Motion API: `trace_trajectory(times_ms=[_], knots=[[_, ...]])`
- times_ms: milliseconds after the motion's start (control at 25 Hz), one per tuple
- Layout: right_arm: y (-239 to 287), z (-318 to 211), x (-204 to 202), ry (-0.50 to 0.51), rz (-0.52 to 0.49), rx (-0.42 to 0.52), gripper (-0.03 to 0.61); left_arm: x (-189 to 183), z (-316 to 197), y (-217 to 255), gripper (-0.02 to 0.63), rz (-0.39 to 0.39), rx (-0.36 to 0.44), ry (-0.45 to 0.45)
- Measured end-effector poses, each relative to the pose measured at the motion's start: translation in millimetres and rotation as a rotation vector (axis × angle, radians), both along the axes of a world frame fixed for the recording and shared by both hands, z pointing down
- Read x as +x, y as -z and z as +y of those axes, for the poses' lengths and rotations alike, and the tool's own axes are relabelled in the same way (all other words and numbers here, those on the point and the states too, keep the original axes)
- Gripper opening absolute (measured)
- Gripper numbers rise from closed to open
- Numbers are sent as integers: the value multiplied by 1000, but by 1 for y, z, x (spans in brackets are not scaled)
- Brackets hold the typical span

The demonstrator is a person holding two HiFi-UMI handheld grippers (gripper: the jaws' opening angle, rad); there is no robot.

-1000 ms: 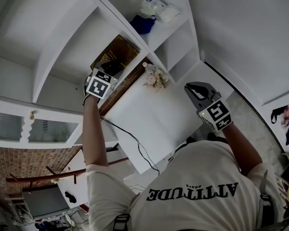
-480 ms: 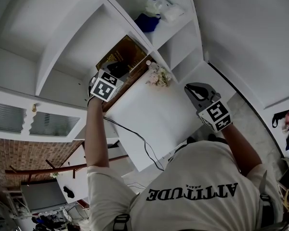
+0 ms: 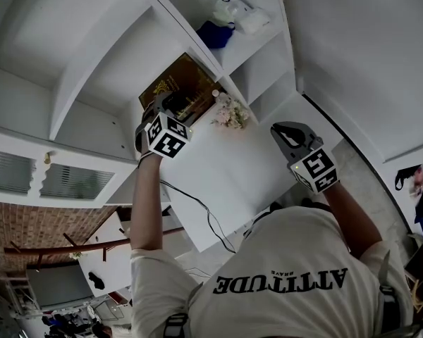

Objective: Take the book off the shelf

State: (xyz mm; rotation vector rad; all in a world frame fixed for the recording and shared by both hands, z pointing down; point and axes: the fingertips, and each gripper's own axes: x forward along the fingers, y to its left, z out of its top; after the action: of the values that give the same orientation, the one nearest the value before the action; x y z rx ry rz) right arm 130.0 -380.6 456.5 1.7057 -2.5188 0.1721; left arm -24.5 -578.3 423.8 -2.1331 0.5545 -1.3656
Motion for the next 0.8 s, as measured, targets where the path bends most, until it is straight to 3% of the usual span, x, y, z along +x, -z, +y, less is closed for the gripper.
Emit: trace_trajectory(times_ms=[120,200,440,640,800], knots=[[-2,0,0,6,4,-3,31,1,-12,-5,342,-55,168,18],[-2,0,-1,13,6,-6,32,1,-22,-7,348,-80,235,33],[-4,1,-2,33,11,-14,32,2,-34,-19,360,-112,226,73],[-11,5,-5,55,9,-31,32,2,-28,-17,359,-123,342,71],[-13,8,-5,77,8,-37,32,3,-16,-11,357,-82,409,71]])
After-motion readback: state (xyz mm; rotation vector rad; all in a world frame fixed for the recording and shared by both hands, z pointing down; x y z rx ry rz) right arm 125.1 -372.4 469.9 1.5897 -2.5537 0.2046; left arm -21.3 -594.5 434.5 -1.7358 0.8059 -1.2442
